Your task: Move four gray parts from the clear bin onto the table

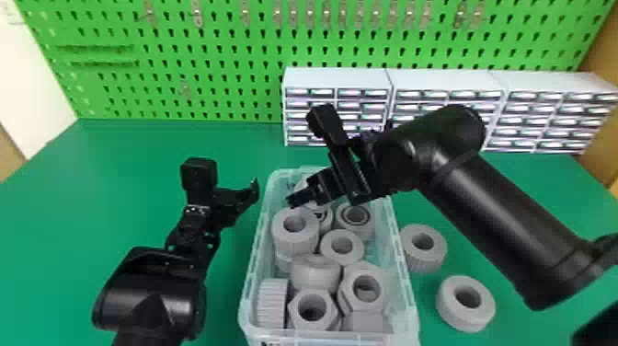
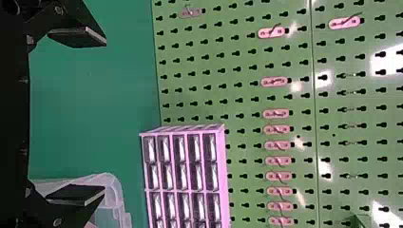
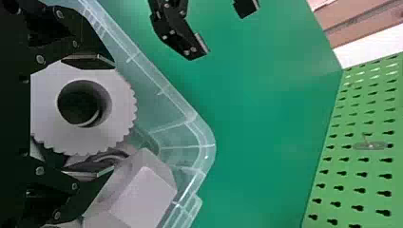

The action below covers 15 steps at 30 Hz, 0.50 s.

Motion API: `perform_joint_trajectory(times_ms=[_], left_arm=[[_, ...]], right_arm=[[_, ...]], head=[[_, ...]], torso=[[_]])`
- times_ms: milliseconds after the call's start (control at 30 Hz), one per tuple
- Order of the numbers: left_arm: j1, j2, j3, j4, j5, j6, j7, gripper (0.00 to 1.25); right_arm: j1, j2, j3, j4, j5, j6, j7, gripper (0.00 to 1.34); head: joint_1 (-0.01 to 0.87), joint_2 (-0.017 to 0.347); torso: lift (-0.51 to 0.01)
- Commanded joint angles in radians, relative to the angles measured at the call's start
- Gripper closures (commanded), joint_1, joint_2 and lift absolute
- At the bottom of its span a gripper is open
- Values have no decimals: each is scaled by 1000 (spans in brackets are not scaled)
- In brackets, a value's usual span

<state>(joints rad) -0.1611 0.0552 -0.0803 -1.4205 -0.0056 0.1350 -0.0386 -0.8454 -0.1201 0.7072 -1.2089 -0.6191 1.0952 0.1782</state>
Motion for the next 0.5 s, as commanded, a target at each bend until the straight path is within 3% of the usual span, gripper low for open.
perform_joint_trajectory(times_ms=[0, 467], left_arm=[[2, 0, 2, 0, 1, 0, -1, 180], [0, 8, 2, 0, 6, 0, -3, 180]], right_arm=[[-1, 0, 1, 2, -16, 37, -19, 501], [-9, 8, 0, 14, -25, 84, -62, 513]], head=[[693, 72], [693, 72]], torso=[[-52], [-52]])
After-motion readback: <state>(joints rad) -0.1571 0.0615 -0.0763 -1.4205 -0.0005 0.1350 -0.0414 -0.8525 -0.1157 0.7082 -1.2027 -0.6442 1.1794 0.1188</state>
